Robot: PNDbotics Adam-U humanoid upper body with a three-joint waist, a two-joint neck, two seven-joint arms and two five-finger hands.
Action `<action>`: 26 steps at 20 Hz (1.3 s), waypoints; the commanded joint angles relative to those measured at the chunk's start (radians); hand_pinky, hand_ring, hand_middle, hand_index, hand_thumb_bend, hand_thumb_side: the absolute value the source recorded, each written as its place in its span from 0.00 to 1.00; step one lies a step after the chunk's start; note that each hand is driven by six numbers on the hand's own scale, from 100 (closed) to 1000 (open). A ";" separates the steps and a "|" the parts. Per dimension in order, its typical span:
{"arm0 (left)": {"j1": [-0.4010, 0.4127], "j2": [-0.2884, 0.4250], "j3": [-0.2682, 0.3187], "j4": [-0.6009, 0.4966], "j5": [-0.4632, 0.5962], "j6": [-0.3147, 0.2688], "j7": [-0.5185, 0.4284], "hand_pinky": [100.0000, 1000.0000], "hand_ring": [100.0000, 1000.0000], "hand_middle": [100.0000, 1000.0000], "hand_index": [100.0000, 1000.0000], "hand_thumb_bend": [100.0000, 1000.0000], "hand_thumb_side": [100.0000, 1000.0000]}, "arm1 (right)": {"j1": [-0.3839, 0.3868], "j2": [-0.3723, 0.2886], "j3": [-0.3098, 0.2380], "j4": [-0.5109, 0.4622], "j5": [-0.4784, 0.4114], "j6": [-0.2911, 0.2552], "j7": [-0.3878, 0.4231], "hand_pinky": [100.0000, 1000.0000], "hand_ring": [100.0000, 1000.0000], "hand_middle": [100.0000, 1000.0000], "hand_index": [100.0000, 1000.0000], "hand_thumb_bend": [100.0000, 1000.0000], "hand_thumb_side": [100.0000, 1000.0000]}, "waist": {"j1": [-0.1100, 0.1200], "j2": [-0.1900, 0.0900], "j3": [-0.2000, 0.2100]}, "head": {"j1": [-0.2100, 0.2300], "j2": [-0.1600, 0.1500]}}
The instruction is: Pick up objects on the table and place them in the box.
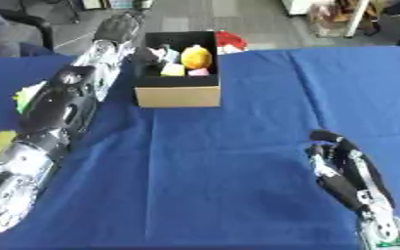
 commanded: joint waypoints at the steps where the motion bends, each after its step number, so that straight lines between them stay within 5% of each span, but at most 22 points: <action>1: -0.003 0.114 -0.015 -0.120 0.132 -0.091 -0.049 0.80 0.73 0.75 0.91 0.12 0.25 | -0.007 -0.019 -0.007 -0.011 0.002 -0.002 -0.003 0.73 0.63 0.71 0.78 0.00 0.28 | -0.008 -0.015 0.008 | -0.002 0.004; 4: 0.039 0.208 -0.055 -0.235 0.251 -0.199 -0.115 0.80 0.72 0.74 0.90 0.20 0.11 | -0.007 -0.024 -0.009 -0.011 0.005 -0.003 -0.004 0.73 0.63 0.71 0.78 0.00 0.29 | -0.003 -0.017 0.018 | -0.004 0.004; 9: 0.155 0.368 -0.107 -0.422 0.396 -0.352 -0.271 0.81 0.73 0.74 0.90 0.31 0.15 | -0.008 -0.031 -0.013 -0.011 0.010 -0.004 -0.007 0.73 0.63 0.71 0.78 0.00 0.29 | 0.004 -0.017 0.032 | -0.012 0.004; 18: 0.422 0.575 -0.116 -0.592 0.555 -0.430 -0.489 0.81 0.71 0.72 0.90 0.38 0.27 | -0.007 -0.041 -0.021 -0.011 0.017 -0.005 -0.015 0.73 0.63 0.71 0.78 0.00 0.29 | 0.013 -0.016 0.050 | -0.025 0.004; 26: 0.590 0.662 -0.131 -0.615 0.582 -0.481 -0.630 0.81 0.71 0.71 0.88 0.50 0.37 | 0.003 -0.051 -0.030 -0.009 0.024 -0.004 -0.023 0.73 0.63 0.71 0.78 0.00 0.30 | 0.024 -0.026 0.073 | -0.035 0.004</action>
